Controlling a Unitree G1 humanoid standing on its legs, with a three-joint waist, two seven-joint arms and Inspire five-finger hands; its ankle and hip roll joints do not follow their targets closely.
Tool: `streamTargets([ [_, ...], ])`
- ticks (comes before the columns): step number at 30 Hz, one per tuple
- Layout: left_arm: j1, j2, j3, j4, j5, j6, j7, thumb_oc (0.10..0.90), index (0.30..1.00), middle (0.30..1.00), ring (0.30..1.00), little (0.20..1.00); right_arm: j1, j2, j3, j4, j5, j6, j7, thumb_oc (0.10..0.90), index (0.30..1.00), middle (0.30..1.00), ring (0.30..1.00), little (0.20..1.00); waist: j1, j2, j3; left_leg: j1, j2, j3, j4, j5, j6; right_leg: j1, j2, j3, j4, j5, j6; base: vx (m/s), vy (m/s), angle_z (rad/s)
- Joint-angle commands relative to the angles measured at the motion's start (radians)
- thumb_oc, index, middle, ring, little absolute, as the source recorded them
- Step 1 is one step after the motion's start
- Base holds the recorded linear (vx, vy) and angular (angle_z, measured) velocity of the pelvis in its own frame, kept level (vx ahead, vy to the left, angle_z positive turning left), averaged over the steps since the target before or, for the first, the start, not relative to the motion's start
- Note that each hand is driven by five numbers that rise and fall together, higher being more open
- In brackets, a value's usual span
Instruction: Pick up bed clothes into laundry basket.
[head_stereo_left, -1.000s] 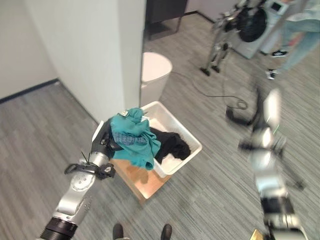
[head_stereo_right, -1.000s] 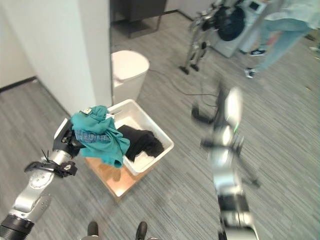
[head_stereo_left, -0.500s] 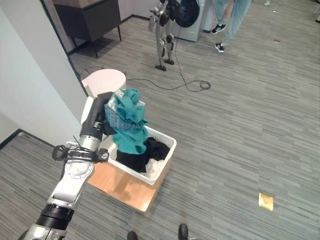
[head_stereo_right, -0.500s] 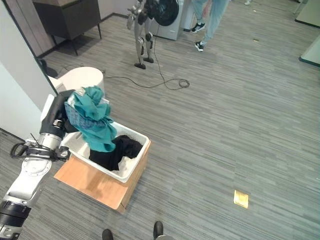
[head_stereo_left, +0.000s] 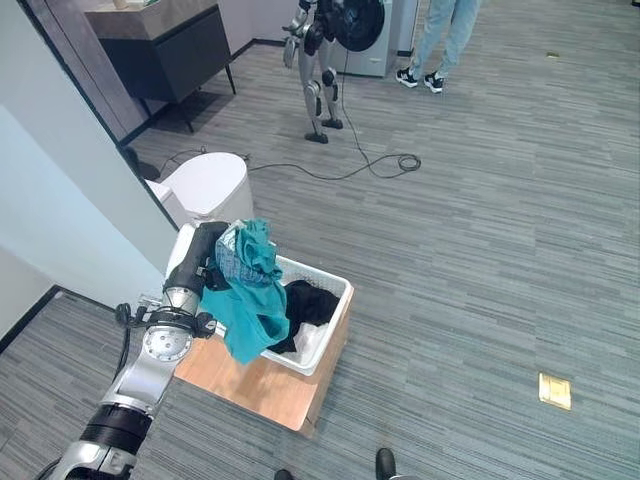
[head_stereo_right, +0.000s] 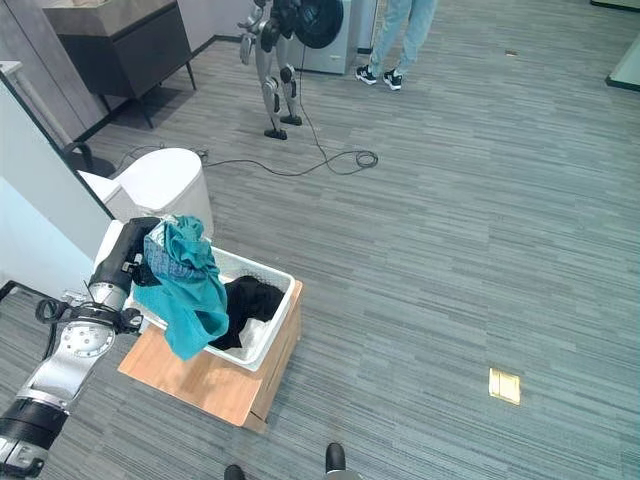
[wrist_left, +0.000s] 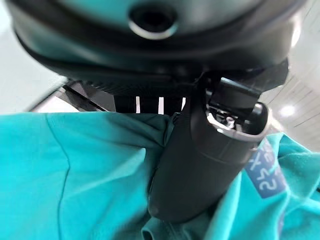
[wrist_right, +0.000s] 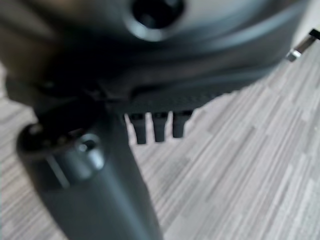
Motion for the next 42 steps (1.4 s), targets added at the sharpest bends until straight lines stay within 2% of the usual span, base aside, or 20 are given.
streamTargets([
  [1,-0.219,0.069,0.029,0.040,0.057,-0.031,0.082,0.400,0.300,0.300,0.300,0.300,-0.003,-0.027,0.030,0.042,0.025,0.019,-0.034,0.800,0.900,0.900,0.900,0.900,-0.036,-0.071,-0.018,-0.020,-0.008,0.010,0.002,-0.038,-0.005,0.076,-0.057,0.008,0.012,-0.104,0.078,0.02,0.004,-0.05],
  [6,-0.284,0.077,-0.011,0.152,0.109,-0.010,0.100,0.400,0.300,0.300,0.300,0.300,0.000,-0.029,0.039,0.044,0.025,0.019,-0.035,0.800,0.900,0.900,0.900,0.900,-0.052,-0.068,-0.015,-0.028,-0.007,0.024,0.002,-0.041,-0.006,0.055,-0.058,0.018,0.012,-0.096,0.082,0.03,0.001,-0.17],
  [8,-0.351,0.092,-0.038,0.218,0.123,0.001,0.118,0.400,0.300,0.300,0.300,0.300,-0.009,-0.034,0.046,0.052,0.029,0.020,-0.038,0.800,0.900,0.900,0.900,0.900,-0.061,-0.064,-0.012,-0.035,-0.006,0.028,0.002,-0.039,-0.007,0.046,-0.061,0.022,0.012,-0.090,0.086,0.00,0.000,0.00],
  [15,-0.480,0.126,-0.089,0.298,0.145,0.009,0.155,0.400,0.300,0.300,0.300,0.300,-0.018,-0.037,0.069,0.057,0.054,0.012,-0.039,0.800,0.900,0.900,0.900,0.900,-0.071,-0.056,-0.018,-0.037,-0.008,0.036,0.002,-0.042,-0.007,0.035,-0.066,0.031,0.012,-0.082,0.091,0.02,-0.002,-0.05],
  [24,-0.526,0.098,-0.167,0.383,0.210,0.022,0.133,0.400,0.300,0.300,0.300,0.300,-0.043,-0.042,0.078,0.072,0.082,0.009,-0.037,0.800,0.900,0.900,0.900,0.900,-0.084,-0.053,-0.008,-0.051,-0.014,0.036,0.002,-0.044,-0.005,0.011,-0.074,0.040,0.012,-0.071,0.096,0.01,0.006,-0.05],
  [26,-0.529,0.084,-0.181,0.435,0.214,0.027,0.121,0.734,0.801,0.801,0.801,0.801,-0.053,-0.042,0.079,0.073,0.089,0.006,-0.040,0.800,0.900,0.900,0.900,0.900,-0.088,-0.054,-0.004,-0.058,-0.014,0.038,0.002,-0.044,-0.004,-0.002,-0.074,0.044,0.012,-0.067,0.097,0.00,0.000,0.00],
  [27,-0.524,0.075,-0.183,0.465,0.212,0.031,0.113,0.800,0.900,0.900,0.900,0.900,-0.063,-0.042,0.082,0.076,0.089,0.009,-0.041,0.800,0.900,0.900,0.900,0.900,-0.089,-0.054,0.000,-0.065,-0.015,0.040,0.002,-0.043,-0.003,-0.010,-0.073,0.050,0.012,-0.064,0.098,-0.03,0.005,-0.09],
  [35,-0.551,0.041,-0.210,0.628,0.219,0.046,0.093,0.800,0.900,0.900,0.900,0.900,-0.097,-0.044,0.101,0.088,0.103,0.005,-0.039,0.800,0.900,0.900,0.900,0.900,-0.085,-0.058,0.013,-0.095,-0.009,0.049,0.002,-0.034,-0.002,-0.048,-0.070,0.064,0.012,-0.052,0.097,-0.02,0.001,-0.11],
  [40,-0.588,0.048,-0.210,0.617,0.227,0.053,0.119,0.800,0.900,0.900,0.900,0.900,-0.102,-0.042,0.111,0.092,0.117,0.001,-0.030,0.800,0.900,0.900,0.900,0.900,-0.077,-0.063,0.015,-0.088,-0.008,0.037,0.002,-0.035,-0.003,-0.034,-0.070,0.052,0.012,-0.057,0.095,0.00,-0.011,0.01],
  [42,-0.600,0.062,-0.186,0.511,0.224,0.047,0.167,0.800,0.900,0.900,0.900,0.900,-0.106,-0.035,0.115,0.071,0.130,-0.008,-0.027,0.800,0.900,0.900,0.900,0.900,-0.066,-0.070,0.014,-0.068,-0.009,0.024,0.002,-0.041,-0.004,-0.001,-0.071,0.040,0.012,-0.069,0.096,0.02,-0.039,0.08],
])
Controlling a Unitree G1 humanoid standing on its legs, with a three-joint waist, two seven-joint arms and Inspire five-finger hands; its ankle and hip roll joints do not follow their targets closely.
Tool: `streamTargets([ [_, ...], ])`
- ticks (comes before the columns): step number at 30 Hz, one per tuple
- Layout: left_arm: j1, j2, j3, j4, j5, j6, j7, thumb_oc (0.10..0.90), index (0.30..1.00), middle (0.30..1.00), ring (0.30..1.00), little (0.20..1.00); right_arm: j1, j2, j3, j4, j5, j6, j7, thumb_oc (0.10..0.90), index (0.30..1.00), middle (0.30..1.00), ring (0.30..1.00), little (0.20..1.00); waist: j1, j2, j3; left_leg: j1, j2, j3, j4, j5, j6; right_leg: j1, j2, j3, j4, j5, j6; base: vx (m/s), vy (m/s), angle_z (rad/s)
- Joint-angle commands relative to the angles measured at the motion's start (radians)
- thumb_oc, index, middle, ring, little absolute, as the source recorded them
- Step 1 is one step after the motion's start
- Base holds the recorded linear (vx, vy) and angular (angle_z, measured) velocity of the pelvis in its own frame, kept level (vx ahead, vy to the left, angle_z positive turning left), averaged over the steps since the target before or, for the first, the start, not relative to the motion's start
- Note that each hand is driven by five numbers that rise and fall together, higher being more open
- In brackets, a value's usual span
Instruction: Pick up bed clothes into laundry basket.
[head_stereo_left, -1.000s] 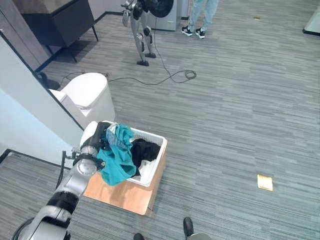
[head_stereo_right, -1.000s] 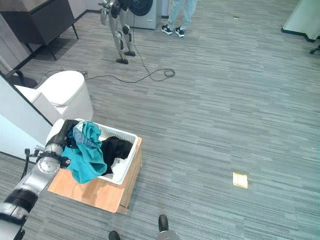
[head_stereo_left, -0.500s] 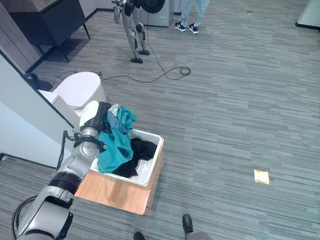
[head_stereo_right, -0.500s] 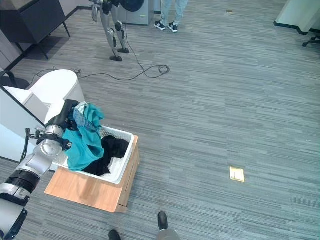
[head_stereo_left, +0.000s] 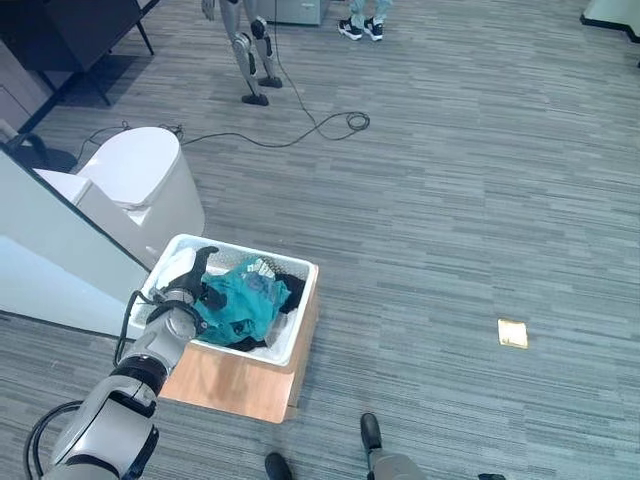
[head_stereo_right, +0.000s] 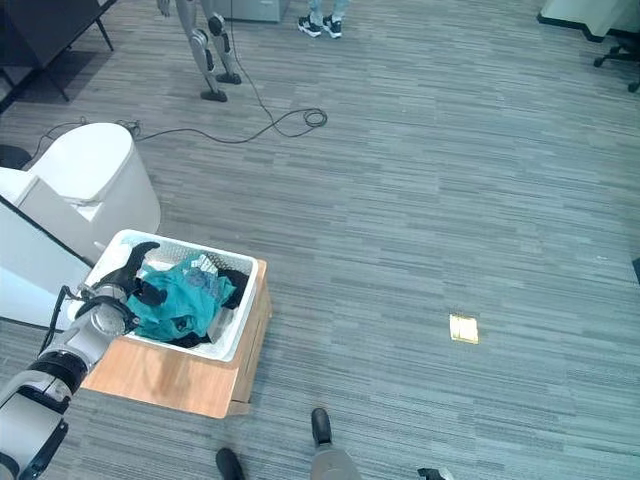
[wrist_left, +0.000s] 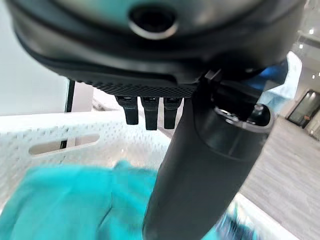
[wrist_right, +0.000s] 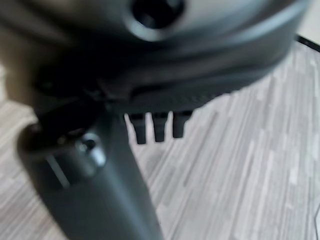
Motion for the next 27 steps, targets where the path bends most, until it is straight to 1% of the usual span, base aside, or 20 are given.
streamTargets([
  [1,-0.230,0.086,0.068,-0.084,0.034,-0.044,0.111,0.800,0.900,0.900,0.900,0.900,-0.018,-0.034,0.037,0.063,0.037,-0.007,-0.027,0.800,0.900,0.900,0.900,0.900,-0.001,-0.042,-0.010,-0.005,-0.001,-0.056,0.002,-0.033,-0.006,0.110,-0.069,-0.035,0.005,-0.104,0.102,0.02,-0.056,0.07],
  [3,-0.209,0.090,0.136,-0.295,-0.007,-0.073,0.168,0.800,0.900,0.900,0.900,0.900,-0.047,-0.031,0.043,0.034,0.038,-0.009,-0.030,0.800,0.900,0.900,0.900,0.900,0.022,-0.054,-0.015,0.011,-0.001,-0.069,0.002,-0.038,-0.009,0.140,-0.069,-0.049,0.005,-0.116,0.099,0.00,-0.070,0.08],
  [6,-0.143,0.057,0.218,-0.481,-0.050,-0.118,0.199,0.800,0.900,0.900,0.900,0.900,-0.099,-0.038,0.049,0.016,0.032,-0.007,-0.040,0.800,0.900,0.900,0.900,0.900,0.046,-0.067,-0.025,0.019,0.001,-0.086,0.002,-0.035,-0.012,0.161,-0.066,-0.062,0.005,-0.124,0.093,-0.02,-0.067,0.30],
  [7,-0.139,0.058,0.222,-0.485,-0.050,-0.116,0.199,0.800,0.900,0.900,0.900,0.900,-0.101,-0.039,0.051,0.016,0.032,-0.007,-0.040,0.800,0.900,0.900,0.900,0.900,0.045,-0.065,-0.027,0.014,0.003,-0.086,0.002,-0.030,-0.012,0.156,-0.064,-0.062,0.005,-0.119,0.091,0.00,-0.070,0.24],
  [8,-0.042,0.019,0.282,-0.625,-0.103,-0.157,0.206,0.800,0.900,0.900,0.900,0.900,-0.166,-0.044,0.084,-0.030,-0.001,-0.030,-0.068,0.800,0.900,0.900,0.900,0.900,0.076,-0.073,-0.033,0.024,0.002,-0.096,0.002,-0.033,-0.012,0.172,-0.063,-0.066,0.005,-0.130,0.089,-0.03,-0.052,0.13],
  [9,-0.036,0.020,0.287,-0.631,-0.102,-0.155,0.204,0.800,0.900,0.900,0.900,0.900,-0.167,-0.045,0.087,-0.029,-0.001,-0.030,-0.069,0.800,0.900,0.900,0.900,0.900,0.074,-0.071,-0.035,0.020,0.004,-0.095,0.002,-0.028,-0.012,0.167,-0.062,-0.065,0.005,-0.125,0.087,-0.01,-0.071,0.05],
  [10,0.046,-0.014,0.331,-0.726,-0.142,-0.185,0.208,0.800,0.900,0.900,0.900,0.900,-0.225,-0.028,0.088,-0.067,-0.005,-0.011,-0.090,0.800,0.900,0.900,0.900,0.900,0.091,-0.073,-0.042,0.021,0.004,-0.100,0.002,-0.026,-0.012,0.171,-0.060,-0.066,0.005,-0.129,0.083,0.00,-0.060,-0.02],
  [11,0.150,-0.038,0.387,-0.845,-0.200,-0.231,0.177,0.800,0.900,0.900,0.900,0.900,-0.292,-0.085,0.066,-0.115,-0.023,-0.010,-0.115,0.800,0.900,0.900,0.900,0.900,0.119,-0.077,-0.054,0.027,0.006,-0.107,0.002,-0.023,-0.011,0.182,-0.054,-0.070,0.005,-0.136,0.076,0.02,-0.074,-0.01],
  [12,0.232,-0.031,0.427,-0.921,-0.233,-0.252,0.139,0.800,0.900,0.900,0.900,0.900,-0.313,-0.132,0.048,-0.144,-0.028,-0.010,-0.117,0.800,0.900,0.900,0.900,0.900,0.130,-0.073,-0.062,0.031,0.008,-0.109,0.002,-0.021,-0.012,0.188,-0.051,-0.074,0.005,-0.139,0.072,0.03,-0.072,-0.04],
  [14,0.397,-0.029,0.506,-1.001,-0.301,-0.287,0.086,0.800,0.900,0.900,0.900,0.900,-0.365,-0.254,-0.013,-0.213,-0.025,-0.010,-0.125,0.800,0.900,0.900,0.900,0.900,0.158,-0.076,-0.063,0.043,0.010,-0.118,0.002,-0.022,-0.014,0.207,-0.048,-0.087,0.008,-0.150,0.069,0.00,-0.051,0.12],
  [15,0.404,-0.032,0.512,-1.008,-0.303,-0.284,0.083,0.800,0.900,0.900,0.900,0.900,-0.365,-0.256,-0.010,-0.215,-0.025,-0.008,-0.124,0.800,0.900,0.900,0.900,0.900,0.156,-0.072,-0.066,0.037,0.012,-0.117,0.002,-0.016,-0.014,0.202,-0.046,-0.086,0.007,-0.144,0.067,-0.06,-0.052,0.31],
  [16,0.567,-0.049,0.578,-1.064,-0.391,-0.309,0.015,0.800,0.900,0.900,0.900,0.900,-0.402,-0.388,-0.070,-0.336,-0.024,-0.015,-0.138,0.800,0.900,0.900,0.900,0.900,0.177,-0.069,-0.065,0.043,0.015,-0.118,0.002,-0.012,-0.011,0.207,-0.041,-0.097,0.031,-0.155,0.062,-0.08,-0.041,0.33],
  [17,0.638,-0.043,0.604,-1.075,-0.406,-0.310,-0.021,0.800,0.900,0.900,0.900,0.900,-0.406,-0.444,-0.108,-0.398,-0.018,-0.027,-0.137,0.800,0.900,0.900,0.900,0.900,0.191,-0.063,-0.062,0.044,0.020,-0.119,0.002,-0.005,-0.010,0.193,-0.036,-0.107,0.080,-0.171,0.057,-0.06,-0.038,0.21],
  [18,0.639,-0.043,0.605,-1.076,-0.406,-0.310,-0.022,0.800,0.900,0.900,0.900,0.900,-0.405,-0.444,-0.108,-0.399,-0.019,-0.027,-0.137,0.800,0.900,0.900,0.900,0.900,0.192,-0.063,-0.064,0.042,0.021,-0.119,0.002,-0.004,-0.010,0.190,-0.035,-0.106,0.081,-0.171,0.056,-0.07,0.014,0.16],
  [19,0.799,-0.117,0.767,-1.135,-0.364,-0.286,0.006,0.800,0.900,0.900,0.900,0.900,-0.067,-0.355,-0.329,-1.071,-0.174,-0.056,-0.151,0.800,0.900,0.900,0.900,0.900,0.135,-0.036,-0.021,0.048,0.036,-0.116,0.002,0.000,-0.006,0.134,-0.022,-0.084,0.210,-0.219,0.057,-0.21,0.003,0.36],
  [20,0.880,-0.151,0.827,-1.120,-0.336,-0.302,0.020,0.800,0.900,0.900,0.900,0.900,0.152,-0.191,-0.509,-1.297,-0.258,-0.118,-0.176,0.800,0.900,0.900,0.900,0.900,0.096,-0.011,-0.006,0.016,0.042,-0.170,0.002,0.016,0.002,0.090,0.029,0.040,0.291,-0.262,0.057,-0.23,-0.006,0.31],
  [22,0.882,-0.160,0.803,-1.084,-0.398,-0.315,0.019,0.800,0.900,0.900,0.900,0.900,0.145,-0.114,-0.489,-1.318,-0.268,-0.169,-0.242,0.800,0.900,0.900,0.900,0.900,0.087,-0.009,-0.010,-0.029,0.035,-0.223,0.002,0.035,0.008,0.101,0.073,0.197,0.287,-0.302,0.028,-0.16,-0.100,1.13],
  [23,0.884,-0.161,0.793,-1.062,-0.418,-0.306,0.018,0.800,0.900,0.900,0.900,0.900,0.121,-0.097,-0.477,-1.336,-0.245,-0.186,-0.263,0.800,0.900,0.900,0.900,0.900,0.100,-0.009,-0.009,-0.060,0.038,-0.240,0.010,0.054,0.008,0.122,0.090,0.242,0.256,-0.309,0.005,-0.14,-0.170,1.60],
  [26,0.900,-0.163,0.803,-1.043,-0.408,-0.316,0.050,0.800,0.900,0.900,0.900,0.900,0.050,-0.105,-0.465,-1.412,-0.243,-0.229,-0.319,0.800,0.900,0.900,0.900,0.900,0.163,-0.015,0.004,-0.130,0.038,-0.273,0.044,0.091,-0.008,0.200,0.083,0.231,0.111,-0.283,-0.025,-0.14,-0.219,0.57],
  [27,0.900,-0.164,0.803,-1.045,-0.407,-0.316,0.051,0.800,0.900,0.900,0.900,0.900,0.046,-0.106,-0.464,-1.408,-0.244,-0.230,-0.321,0.800,0.900,0.900,0.900,0.900,0.156,-0.013,0.006,-0.138,0.039,-0.281,0.055,0.087,-0.010,0.207,0.084,0.225,0.097,-0.275,-0.027,-0.20,-0.231,0.66],
])
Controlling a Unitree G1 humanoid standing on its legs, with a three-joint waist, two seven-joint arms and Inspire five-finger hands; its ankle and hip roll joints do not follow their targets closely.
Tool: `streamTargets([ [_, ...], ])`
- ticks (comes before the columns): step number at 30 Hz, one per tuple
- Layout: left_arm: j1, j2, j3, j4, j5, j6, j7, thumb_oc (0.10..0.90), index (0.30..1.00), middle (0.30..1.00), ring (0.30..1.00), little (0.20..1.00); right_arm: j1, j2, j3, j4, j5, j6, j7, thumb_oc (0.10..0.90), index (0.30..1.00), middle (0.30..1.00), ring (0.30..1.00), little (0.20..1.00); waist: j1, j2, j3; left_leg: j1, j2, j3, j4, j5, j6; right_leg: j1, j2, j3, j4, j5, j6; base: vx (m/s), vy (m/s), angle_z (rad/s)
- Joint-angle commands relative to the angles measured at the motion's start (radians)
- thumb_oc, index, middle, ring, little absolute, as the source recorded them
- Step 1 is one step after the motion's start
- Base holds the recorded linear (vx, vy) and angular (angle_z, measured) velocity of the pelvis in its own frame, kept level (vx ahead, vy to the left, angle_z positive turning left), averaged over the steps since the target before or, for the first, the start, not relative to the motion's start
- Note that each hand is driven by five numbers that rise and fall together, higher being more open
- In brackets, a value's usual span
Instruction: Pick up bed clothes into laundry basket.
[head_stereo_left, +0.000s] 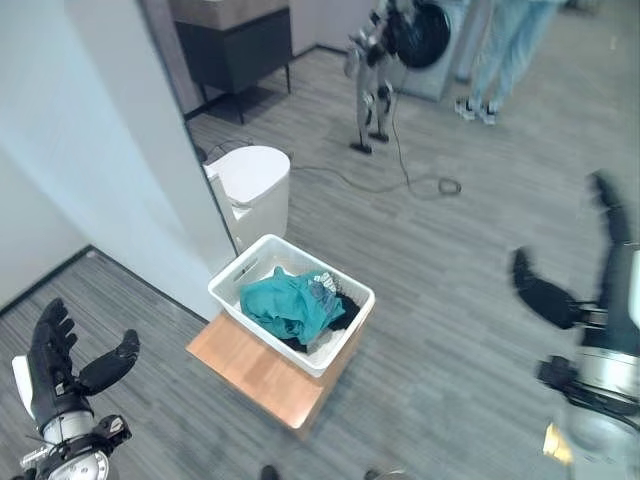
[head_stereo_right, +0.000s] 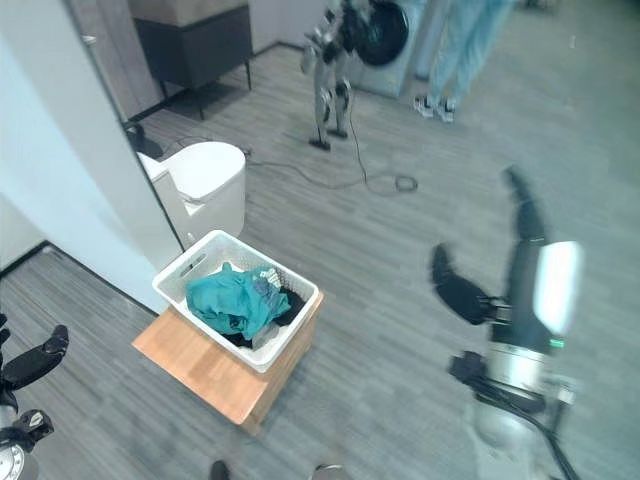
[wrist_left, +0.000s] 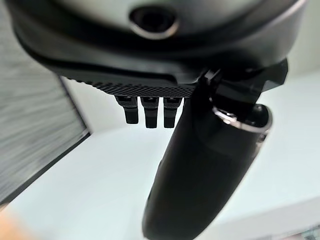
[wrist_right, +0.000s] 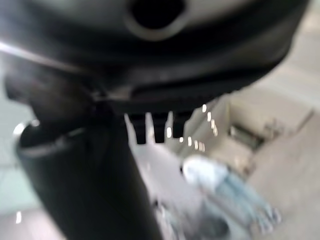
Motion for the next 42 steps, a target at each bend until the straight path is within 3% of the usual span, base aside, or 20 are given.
streamTargets([
  [1,-0.110,0.081,0.109,-0.093,-0.010,-0.127,0.070,0.800,0.900,0.900,0.900,0.900,-0.148,-0.081,0.003,-0.001,-0.011,-0.098,-0.105,0.800,0.900,0.900,0.900,0.900,0.020,-0.006,0.048,-0.127,-0.008,0.009,0.118,0.034,0.005,0.222,-0.035,-0.074,-0.311,0.084,-0.009,-0.29,-0.178,0.80],
  [5,-0.106,0.040,0.124,-0.107,-0.099,-0.162,0.048,0.800,0.900,0.900,0.900,0.900,-0.248,-0.104,0.056,-0.100,-0.002,-0.132,-0.096,0.800,0.900,0.900,0.900,0.900,0.029,-0.057,0.067,-0.057,-0.024,0.079,0.377,-0.147,0.039,0.168,-0.087,-0.207,-0.334,0.148,-0.028,-0.39,-0.223,0.98],
  [7,-0.104,0.041,0.125,-0.107,-0.101,-0.162,0.046,0.800,0.900,0.900,0.900,0.900,-0.247,-0.104,0.057,-0.100,-0.002,-0.132,-0.095,0.800,0.900,0.900,0.900,0.900,0.021,-0.055,0.066,-0.062,-0.024,0.070,0.388,-0.157,0.040,0.172,-0.086,-0.215,-0.336,0.144,-0.027,-0.15,-0.141,1.08],
  [8,-0.114,0.045,0.123,-0.112,-0.089,-0.166,0.048,0.800,0.900,0.900,0.900,0.900,-0.249,-0.109,0.056,-0.122,0.018,-0.153,-0.071,0.800,0.900,0.900,0.900,0.900,0.006,-0.060,0.053,-0.010,-0.007,0.123,0.447,-0.175,0.037,0.163,-0.083,-0.265,-0.346,0.157,-0.034,-0.36,-0.322,1.26],
  [9,-0.154,0.062,0.101,-0.117,-0.128,-0.171,0.012,0.800,0.900,0.900,0.900,0.900,-0.255,-0.125,0.064,-0.143,0.095,-0.169,-0.012,0.800,0.900,0.900,0.900,0.900,-0.046,-0.060,0.003,0.178,0.057,0.296,0.498,-0.219,0.014,0.123,-0.083,-0.451,-0.345,0.146,-0.056,-0.35,-0.327,1.79],
  [12,-0.174,0.068,0.084,-0.112,-0.164,-0.172,-0.010,0.800,0.900,0.900,0.900,0.900,-0.257,-0.130,0.063,-0.144,0.139,-0.175,0.016,0.800,0.900,0.900,0.900,0.900,-0.075,-0.052,0.000,0.235,0.088,0.331,0.487,-0.226,-0.005,0.122,-0.088,-0.545,-0.339,0.138,-0.067,-0.25,-0.155,2.48],
  [13,-0.208,0.085,0.054,-0.108,-0.201,-0.169,-0.032,0.800,0.900,0.900,0.900,0.900,-0.258,-0.147,0.063,-0.128,0.199,-0.179,0.051,0.800,0.900,0.900,0.900,0.900,-0.105,-0.040,-0.019,0.306,0.126,0.378,0.468,-0.253,-0.045,0.111,-0.103,-0.649,-0.338,0.121,-0.079,-0.23,-0.086,2.04],
  [15,-0.235,0.102,0.023,-0.099,-0.201,-0.156,-0.048,0.800,0.900,0.900,0.900,0.900,-0.262,-0.163,0.065,-0.122,0.236,-0.182,0.079,0.800,0.900,0.900,0.900,0.900,-0.123,-0.039,-0.031,0.331,0.154,0.400,0.417,-0.260,-0.063,0.085,-0.139,-0.742,-0.327,0.126,-0.084,-0.32,-0.053,1.82],
  [17,-0.244,0.103,-0.001,-0.098,-0.204,-0.139,-0.067,0.800,0.900,0.900,0.900,0.900,-0.271,-0.162,0.076,-0.104,0.268,-0.178,0.103,0.800,0.900,0.900,0.900,0.900,-0.145,-0.028,-0.041,0.347,0.143,0.363,0.264,-0.309,-0.044,0.054,-0.178,-0.772,-0.301,0.152,-0.058,-0.27,0.114,2.85],
  [20,-0.268,0.089,-0.020,-0.119,-0.203,-0.121,-0.106,0.800,0.900,0.900,0.900,0.900,-0.277,-0.133,0.091,-0.109,0.318,-0.193,0.146,0.800,0.900,0.900,0.900,0.900,-0.157,-0.035,-0.018,0.344,0.095,0.329,0.122,-0.307,-0.022,-0.022,-0.246,-0.782,-0.240,0.223,-0.013,-0.25,0.200,2.41],
  [24,-0.283,0.081,-0.033,-0.129,-0.197,-0.123,-0.117,0.800,0.900,0.900,0.900,0.900,-0.279,-0.110,0.104,-0.103,0.329,-0.200,0.164,0.800,0.900,0.900,0.900,0.900,-0.156,-0.046,-0.001,0.339,0.075,0.318,0.084,-0.291,-0.011,-0.041,-0.277,-0.791,-0.203,0.247,0.008,-0.19,0.084,1.10],
  [25,-0.316,0.059,-0.104,-0.124,-0.176,-0.107,-0.137,0.800,0.900,0.900,0.900,0.900,-0.234,-0.063,0.133,-0.053,0.368,-0.192,0.204,0.800,0.900,0.900,0.900,0.900,-0.218,-0.082,0.049,0.294,0.033,0.288,-0.016,-0.212,0.010,-0.101,-0.308,-0.536,-0.099,0.302,0.104,-0.65,0.285,0.53],
  [27,-0.308,0.065,-0.142,-0.111,-0.173,-0.091,-0.156,0.800,0.900,0.900,0.900,0.900,-0.200,-0.036,0.167,-0.022,0.406,-0.187,0.231,0.800,0.900,0.900,0.900,0.900,-0.217,-0.068,0.066,0.255,0.010,0.239,-0.023,-0.187,0.020,-0.086,-0.274,-0.394,-0.091,0.271,0.101,-0.48,0.236,3.13],
  [30,-0.301,0.075,-0.143,-0.103,-0.149,-0.084,-0.159,0.800,0.900,0.900,0.900,0.900,-0.196,-0.013,0.198,-0.003,0.429,-0.185,0.257,0.800,0.900,0.900,0.900,0.900,-0.211,-0.059,0.066,0.229,-0.005,0.207,-0.025,-0.175,0.028,-0.067,-0.277,-0.377,-0.078,0.258,0.094,-0.15,0.060,2.08],
  [31,-0.299,0.100,-0.150,-0.085,-0.088,-0.076,-0.164,0.800,0.900,0.900,0.900,0.900,-0.203,-0.017,0.289,0.101,0.436,-0.170,0.306,0.800,0.900,0.900,0.900,0.900,-0.166,-0.042,0.064,0.184,-0.037,0.152,-0.025,-0.150,0.045,-0.003,-0.245,-0.338,-0.053,0.180,0.085,-0.18,0.068,1.37],
  [34,-0.278,0.095,-0.141,-0.062,-0.067,-0.050,-0.169,0.800,0.900,0.900,0.900,0.900,-0.213,-0.031,0.367,0.229,0.413,-0.136,0.343,0.800,0.900,0.900,0.900,0.900,-0.120,-0.037,0.054,0.146,-0.080,0.094,-0.024,-0.123,0.059,0.054,-0.152,-0.277,-0.086,0.106,0.064,-0.08,0.028,1.26],
  [36,-0.278,0.095,-0.140,-0.062,-0.067,-0.050,-0.169,0.800,0.900,0.900,0.900,0.900,-0.213,-0.031,0.368,0.230,0.413,-0.136,0.343,0.800,0.900,0.900,0.900,0.900,-0.121,-0.037,0.053,0.144,-0.079,0.094,-0.025,-0.122,0.059,0.054,-0.152,-0.278,-0.088,0.108,0.064,-0.02,-0.067,1.36],
  [37,-0.257,0.113,-0.127,-0.023,0.005,-0.021,-0.162,0.800,0.900,0.900,0.900,0.900,-0.234,-0.045,0.414,0.314,0.387,-0.101,0.363,0.800,0.900,0.900,0.900,0.900,-0.071,-0.050,0.043,0.126,-0.105,0.068,-0.020,-0.109,0.055,0.111,-0.128,-0.260,-0.171,0.095,0.036,-0.02,-0.167,0.70],
  [39,-0.244,0.107,-0.122,-0.014,0.021,-0.013,-0.159,0.800,0.900,0.900,0.900,0.900,-0.238,-0.051,0.416,0.325,0.383,-0.096,0.362,0.800,0.900,0.900,0.900,0.900,-0.070,-0.050,0.040,0.124,-0.108,0.060,-0.019,-0.108,0.054,0.116,-0.124,-0.257,-0.200,0.110,0.034,0.00,-0.121,0.10],
  [42,-0.231,0.071,-0.144,0.006,0.081,0.003,-0.154,0.800,0.900,0.900,0.900,0.900,-0.227,-0.057,0.402,0.336,0.393,-0.080,0.367,0.800,0.900,0.900,0.900,0.900,-0.052,-0.051,0.047,0.071,-0.108,0.115,0.056,-0.115,0.045,0.153,-0.148,-0.297,-0.315,0.155,0.042,-0.03,-0.070,0.14],
])
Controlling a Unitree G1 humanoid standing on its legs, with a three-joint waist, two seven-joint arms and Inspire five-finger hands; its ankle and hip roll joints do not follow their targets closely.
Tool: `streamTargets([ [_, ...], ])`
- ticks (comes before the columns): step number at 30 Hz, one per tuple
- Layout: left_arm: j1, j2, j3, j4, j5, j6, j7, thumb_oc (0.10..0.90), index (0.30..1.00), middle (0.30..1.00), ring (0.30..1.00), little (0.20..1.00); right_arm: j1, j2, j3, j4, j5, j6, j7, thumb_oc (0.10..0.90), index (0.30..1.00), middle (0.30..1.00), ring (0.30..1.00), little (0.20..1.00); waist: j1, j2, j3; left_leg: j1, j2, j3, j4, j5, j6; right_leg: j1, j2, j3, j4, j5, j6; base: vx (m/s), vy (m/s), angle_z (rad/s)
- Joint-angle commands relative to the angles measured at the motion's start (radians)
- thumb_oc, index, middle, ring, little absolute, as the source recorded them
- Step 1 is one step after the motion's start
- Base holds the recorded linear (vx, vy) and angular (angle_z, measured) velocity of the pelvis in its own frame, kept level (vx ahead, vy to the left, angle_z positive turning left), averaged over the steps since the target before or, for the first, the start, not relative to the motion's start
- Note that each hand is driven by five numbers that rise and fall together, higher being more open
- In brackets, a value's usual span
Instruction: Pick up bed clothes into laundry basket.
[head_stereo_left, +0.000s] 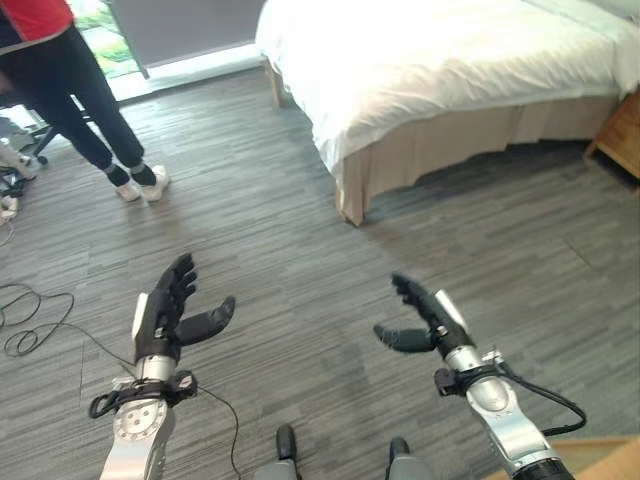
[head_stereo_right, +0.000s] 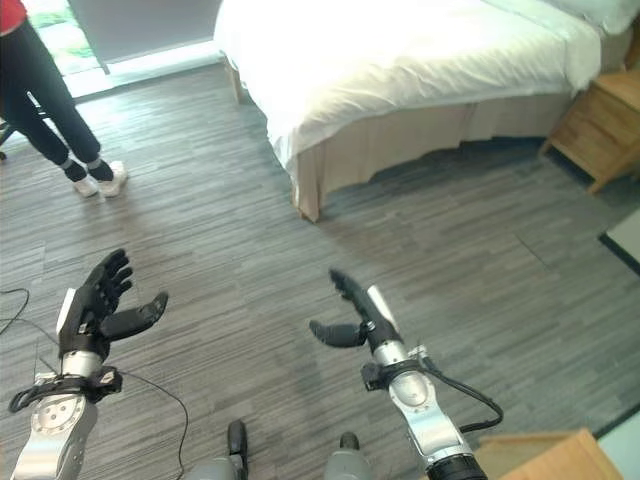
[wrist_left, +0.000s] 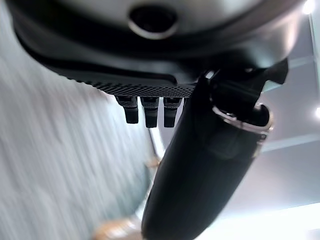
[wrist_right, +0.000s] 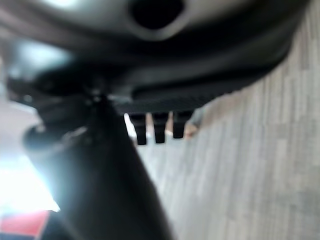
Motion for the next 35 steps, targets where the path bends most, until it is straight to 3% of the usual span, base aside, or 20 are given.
streamTargets([
  [1,-0.112,0.021,-0.025,-0.033,0.096,-0.068,-0.011,0.800,0.900,0.900,0.900,0.900,-0.079,-0.034,-0.065,-0.089,0.004,-0.067,-0.032,0.800,0.900,0.900,0.900,0.900,-0.057,-0.055,-0.016,-0.027,-0.021,0.123,0.137,-0.104,-0.013,0.105,0.035,-0.095,-0.209,0.024,-0.052,-0.19,0.007,0.38],
  [2,-0.100,0.031,0.003,-0.037,0.047,-0.075,-0.038,0.800,0.900,0.900,0.900,0.900,-0.084,-0.063,-0.090,-0.099,-0.002,-0.071,-0.050,0.800,0.900,0.900,0.900,0.900,-0.057,-0.053,-0.017,-0.027,0.023,0.225,0.156,-0.111,-0.017,0.105,0.015,-0.144,-0.225,0.040,-0.044,-0.19,0.028,1.12],
  [3,-0.091,0.034,0.005,-0.026,0.003,-0.078,-0.051,0.800,0.900,0.900,0.900,0.900,-0.083,-0.073,-0.103,-0.097,0.003,-0.065,-0.057,0.800,0.900,0.900,0.900,0.900,-0.052,-0.055,-0.020,-0.026,0.039,0.262,0.171,-0.109,-0.022,0.105,0.005,-0.168,-0.232,0.053,-0.042,-0.13,0.041,1.31],
  [5,-0.084,0.022,-0.016,0.004,-0.030,-0.075,-0.069,0.800,0.900,0.900,0.900,0.900,-0.059,-0.079,-0.140,-0.127,0.009,-0.053,-0.065,0.800,0.900,0.900,0.900,0.900,-0.035,-0.066,-0.016,-0.070,0.037,0.167,0.258,-0.127,-0.039,0.111,-0.013,-0.190,-0.232,0.071,-0.039,-0.09,0.014,1.13],
  [7,-0.071,0.022,-0.023,0.057,-0.044,-0.086,-0.079,0.800,0.900,0.900,0.900,0.900,-0.041,-0.097,-0.202,-0.126,0.006,-0.054,-0.081,0.800,0.900,0.900,0.900,0.900,-0.027,-0.074,-0.025,-0.069,0.061,0.122,0.276,-0.148,-0.054,0.117,-0.036,-0.237,-0.232,0.077,-0.029,-0.09,0.063,0.44],
  [8,-0.079,0.034,-0.027,0.047,-0.063,-0.062,-0.090,0.800,0.900,0.900,0.900,0.900,-0.036,-0.091,-0.241,-0.116,0.014,-0.049,-0.091,0.800,0.900,0.900,0.900,0.900,-0.032,-0.069,-0.039,-0.043,0.075,0.142,0.234,-0.141,-0.057,0.101,-0.045,-0.265,-0.231,0.085,-0.021,0.02,0.188,0.61],
  [10,-0.090,0.037,-0.059,0.031,-0.012,-0.053,-0.083,0.800,0.900,0.900,0.900,0.900,-0.009,-0.081,-0.264,-0.121,0.018,-0.042,-0.094,0.800,0.900,0.900,0.900,0.900,-0.033,-0.059,-0.055,-0.006,0.063,0.116,0.140,-0.134,-0.046,0.081,-0.044,-0.271,-0.208,0.093,-0.007,0.08,0.201,0.82],
  [12,-0.112,0.057,-0.076,0.008,0.080,-0.039,-0.066,0.800,0.900,0.900,0.900,0.900,0.010,-0.063,-0.305,-0.108,0.013,-0.046,-0.107,0.800,0.900,0.900,0.900,0.900,-0.039,-0.050,-0.065,0.042,0.051,0.122,0.025,-0.099,-0.028,0.025,-0.065,-0.297,-0.098,0.100,0.020,0.05,0.157,0.21],
  [15,-0.144,0.077,-0.080,0.006,0.121,-0.051,-0.037,0.800,0.900,0.900,0.900,0.900,-0.010,-0.030,-0.324,-0.089,0.020,-0.053,-0.144,0.800,0.900,0.900,0.900,0.900,-0.039,-0.044,-0.050,0.051,0.038,0.093,0.007,-0.105,-0.006,-0.052,-0.077,-0.242,0.035,0.116,0.081,-0.05,0.085,0.19],
  [17,-0.170,0.065,-0.086,0.036,0.097,-0.051,-0.014,0.800,0.900,0.900,0.900,0.900,-0.012,-0.017,-0.329,-0.075,0.016,-0.055,-0.168,0.800,0.900,0.900,0.900,0.900,-0.037,-0.044,-0.055,0.046,0.034,0.081,0.006,-0.100,-0.001,-0.049,-0.067,-0.192,0.022,0.102,0.074,-0.05,0.022,0.05],
  [20,-0.179,0.041,-0.088,0.082,0.058,-0.056,-0.014,0.800,0.900,0.900,0.900,0.900,-0.015,-0.018,-0.318,-0.067,-0.001,-0.048,-0.184,0.800,0.900,0.900,0.900,0.900,-0.009,-0.058,-0.083,0.043,0.028,0.086,0.014,-0.102,-0.007,0.027,-0.061,-0.199,-0.101,0.082,0.046,0.02,-0.039,0.36],
  [25,-0.135,0.000,-0.077,0.108,0.044,-0.054,-0.023,0.800,0.900,0.900,0.900,0.900,-0.008,-0.037,-0.309,-0.068,-0.010,-0.040,-0.175,0.800,0.900,0.900,0.900,0.900,0.012,-0.071,-0.131,0.060,0.046,0.106,0.014,-0.104,-0.021,0.100,-0.063,-0.217,-0.219,0.123,0.046,0.06,-0.050,-0.04],
  [35,-0.115,0.011,-0.018,0.139,0.035,-0.049,-0.013,0.800,0.900,0.900,0.900,0.900,0.019,-0.082,-0.339,-0.031,-0.020,-0.026,-0.174,0.800,0.900,0.900,0.900,0.900,0.017,-0.072,-0.157,0.079,0.051,0.106,0.009,-0.095,-0.036,0.138,-0.074,-0.265,-0.229,0.131,0.050,0.04,0.006,0.01],
])
